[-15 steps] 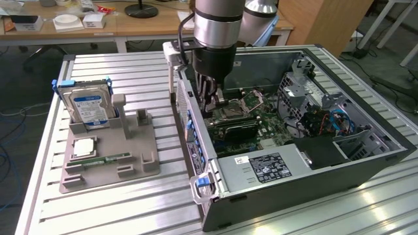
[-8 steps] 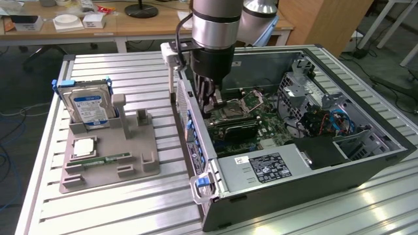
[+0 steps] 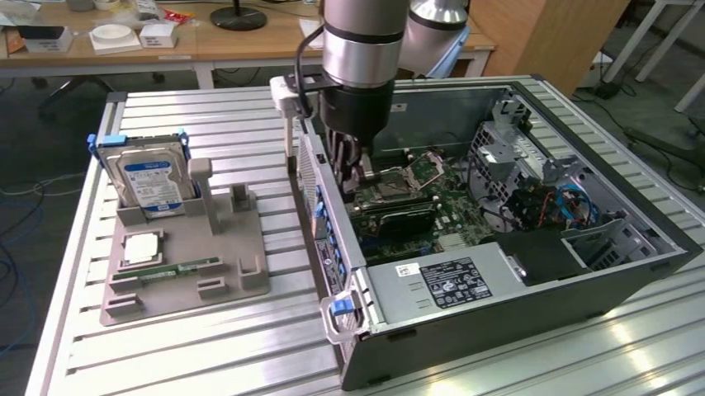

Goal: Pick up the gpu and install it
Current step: 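Press down on the gpu until it lock into place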

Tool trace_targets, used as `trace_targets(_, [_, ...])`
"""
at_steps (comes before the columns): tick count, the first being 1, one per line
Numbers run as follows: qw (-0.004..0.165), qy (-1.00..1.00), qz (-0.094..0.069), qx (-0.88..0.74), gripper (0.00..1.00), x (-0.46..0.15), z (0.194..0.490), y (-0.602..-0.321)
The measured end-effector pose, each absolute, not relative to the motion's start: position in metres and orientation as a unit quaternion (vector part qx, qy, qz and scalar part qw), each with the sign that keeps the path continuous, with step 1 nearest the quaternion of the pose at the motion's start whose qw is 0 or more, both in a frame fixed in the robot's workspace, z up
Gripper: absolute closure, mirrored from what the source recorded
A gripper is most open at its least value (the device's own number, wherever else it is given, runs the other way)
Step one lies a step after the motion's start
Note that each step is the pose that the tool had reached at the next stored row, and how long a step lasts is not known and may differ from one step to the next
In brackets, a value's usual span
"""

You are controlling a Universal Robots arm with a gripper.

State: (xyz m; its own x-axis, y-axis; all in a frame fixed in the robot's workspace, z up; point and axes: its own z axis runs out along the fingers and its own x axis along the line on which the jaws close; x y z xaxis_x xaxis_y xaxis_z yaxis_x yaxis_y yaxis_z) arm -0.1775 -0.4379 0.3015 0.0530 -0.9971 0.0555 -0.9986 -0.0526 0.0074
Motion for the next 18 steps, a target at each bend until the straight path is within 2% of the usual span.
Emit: trace_targets(18, [0.022,-0.688,0.017,0.725,0.9,-0.1768,0.2938,-0.4396])
